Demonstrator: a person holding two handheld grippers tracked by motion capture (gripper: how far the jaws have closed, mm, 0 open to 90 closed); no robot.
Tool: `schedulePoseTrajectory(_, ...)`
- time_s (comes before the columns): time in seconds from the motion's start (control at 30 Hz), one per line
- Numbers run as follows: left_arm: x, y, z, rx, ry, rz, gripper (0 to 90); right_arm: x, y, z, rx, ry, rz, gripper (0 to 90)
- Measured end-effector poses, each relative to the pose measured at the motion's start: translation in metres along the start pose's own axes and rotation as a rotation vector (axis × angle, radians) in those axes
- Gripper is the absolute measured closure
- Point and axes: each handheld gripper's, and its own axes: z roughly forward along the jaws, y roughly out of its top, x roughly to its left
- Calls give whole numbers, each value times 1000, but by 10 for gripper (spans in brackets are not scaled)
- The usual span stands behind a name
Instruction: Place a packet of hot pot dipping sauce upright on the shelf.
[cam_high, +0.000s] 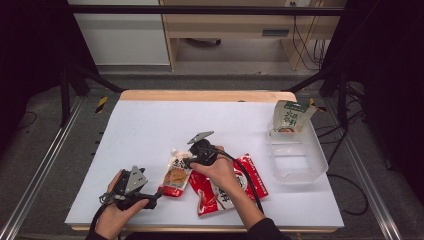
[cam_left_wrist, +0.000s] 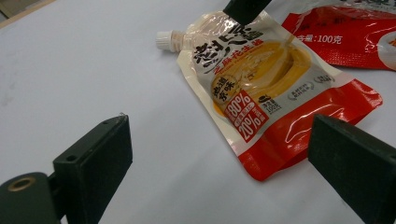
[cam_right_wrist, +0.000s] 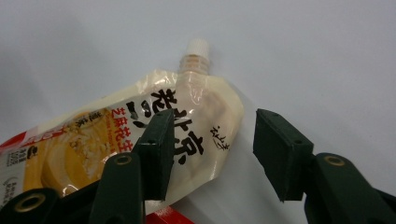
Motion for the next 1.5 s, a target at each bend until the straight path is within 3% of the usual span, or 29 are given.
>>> schedulePoseTrajectory(0.2, 0, 0, 0, 15, -7, 10, 68, 1, -1, 2, 13, 13, 9, 493)
schedulePoseTrajectory(0.77, -1, 0, 0, -3, -13, 2, 68, 3, -4, 5, 49, 64, 25, 478)
schedulePoseTrajectory(1.07, -1, 0, 0, 2, -23, 10, 68, 11, -6, 0, 53, 26, -51, 707)
schedulePoseTrajectory(1.5, -1, 1, -1, 3, -32, 13, 68, 16, -7, 5, 44, 28, -64, 900)
